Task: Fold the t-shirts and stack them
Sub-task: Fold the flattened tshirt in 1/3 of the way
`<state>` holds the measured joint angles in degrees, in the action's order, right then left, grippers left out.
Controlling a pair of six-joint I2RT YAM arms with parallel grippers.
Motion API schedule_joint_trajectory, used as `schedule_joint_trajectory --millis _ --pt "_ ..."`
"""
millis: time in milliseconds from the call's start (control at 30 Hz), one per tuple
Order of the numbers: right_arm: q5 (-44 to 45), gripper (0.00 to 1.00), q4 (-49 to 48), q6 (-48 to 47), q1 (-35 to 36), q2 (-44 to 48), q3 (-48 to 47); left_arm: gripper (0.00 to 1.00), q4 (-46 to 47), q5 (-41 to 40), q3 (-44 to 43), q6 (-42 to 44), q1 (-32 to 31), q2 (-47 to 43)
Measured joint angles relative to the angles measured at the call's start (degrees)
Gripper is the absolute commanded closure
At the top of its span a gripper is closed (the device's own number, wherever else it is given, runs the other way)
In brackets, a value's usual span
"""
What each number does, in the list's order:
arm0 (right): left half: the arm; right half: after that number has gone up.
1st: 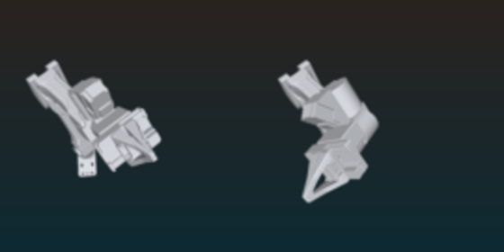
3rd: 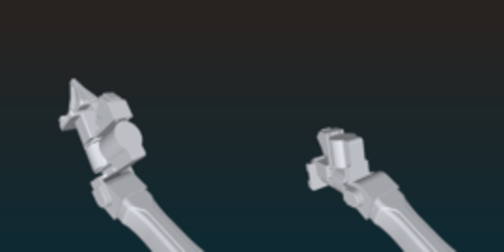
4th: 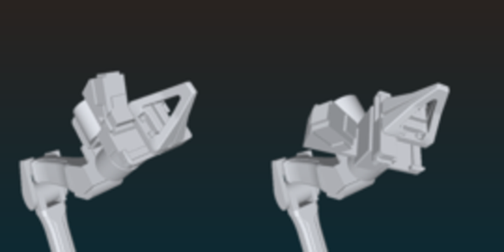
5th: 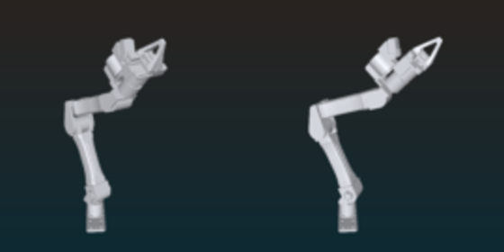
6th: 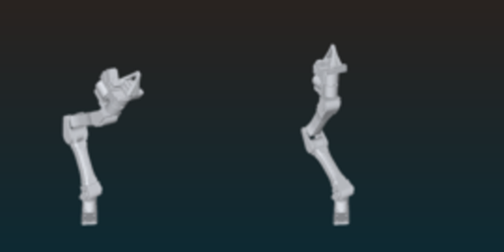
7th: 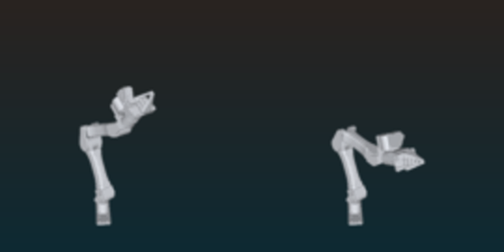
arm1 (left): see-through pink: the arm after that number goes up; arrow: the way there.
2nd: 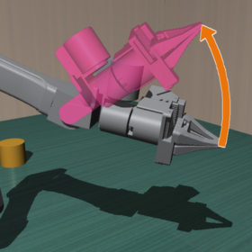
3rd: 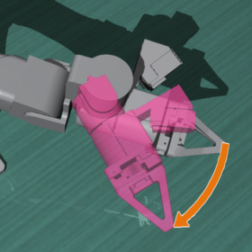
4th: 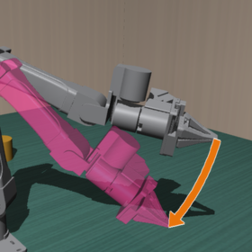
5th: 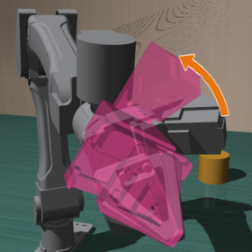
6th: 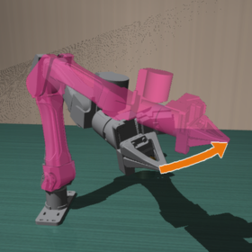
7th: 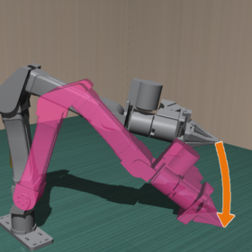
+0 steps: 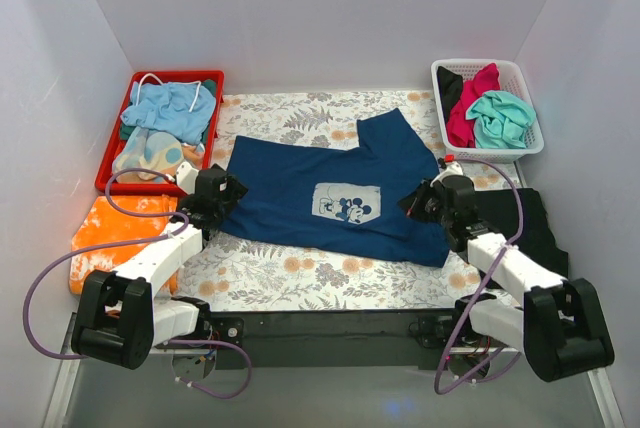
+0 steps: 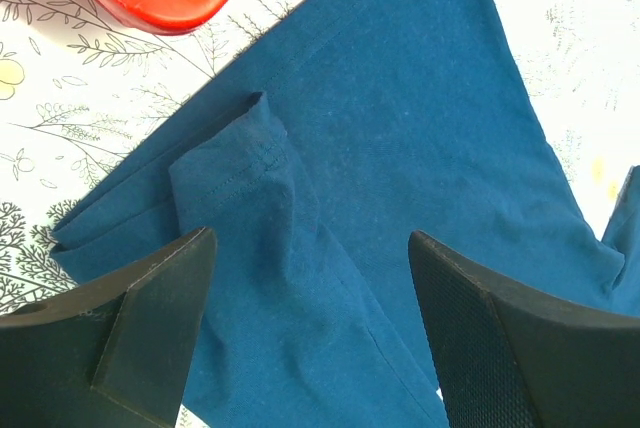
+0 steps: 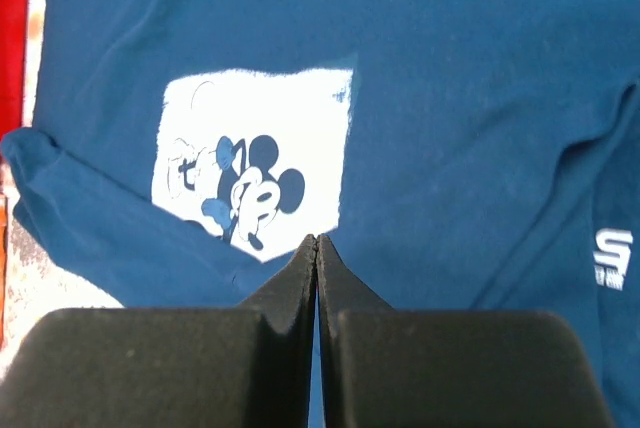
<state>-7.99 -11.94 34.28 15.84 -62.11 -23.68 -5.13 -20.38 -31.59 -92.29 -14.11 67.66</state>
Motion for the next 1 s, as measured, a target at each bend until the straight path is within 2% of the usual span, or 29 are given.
schedule_joint_trajectory --millis 67,100,200,300,467,667,1000 --pt "-0.15 0.99 -1.29 -0.07 0.13 -3.45 -1.4 0.24 -0.17 -0.07 0.0 0.02 0.0 -0.04" --pt "-0.07 0.85 -1.62 -0.11 0.22 -4.66 -1.88 0.24 -0.26 -0.11 0.0 0.07 0.0 -0.07" --pt "1.05 0.72 -1.4 -0.39 1.16 -5.46 -2.58 0.24 -0.61 -0.17 0.0 0.2 0.0 -0.07" --pt "3.08 0.71 1.11 -1.27 2.25 -2.03 -2.56 0.24 -0.7 -0.17 0.0 0.2 0.0 -0.07" --pt "5.05 0.58 6.01 -1.36 2.56 7.65 0.28 0.24 -0.68 -0.17 0.0 0.2 0.0 0.0" --pt "5.99 0.58 12.28 -1.25 2.56 13.33 4.85 0.24 -0.59 -0.17 0.0 0.17 0.0 0.15" --pt "6.47 0.6 13.81 -0.46 2.56 9.38 8.2 0.24 -0.46 -0.15 0.17 0.2 0.0 0.2"
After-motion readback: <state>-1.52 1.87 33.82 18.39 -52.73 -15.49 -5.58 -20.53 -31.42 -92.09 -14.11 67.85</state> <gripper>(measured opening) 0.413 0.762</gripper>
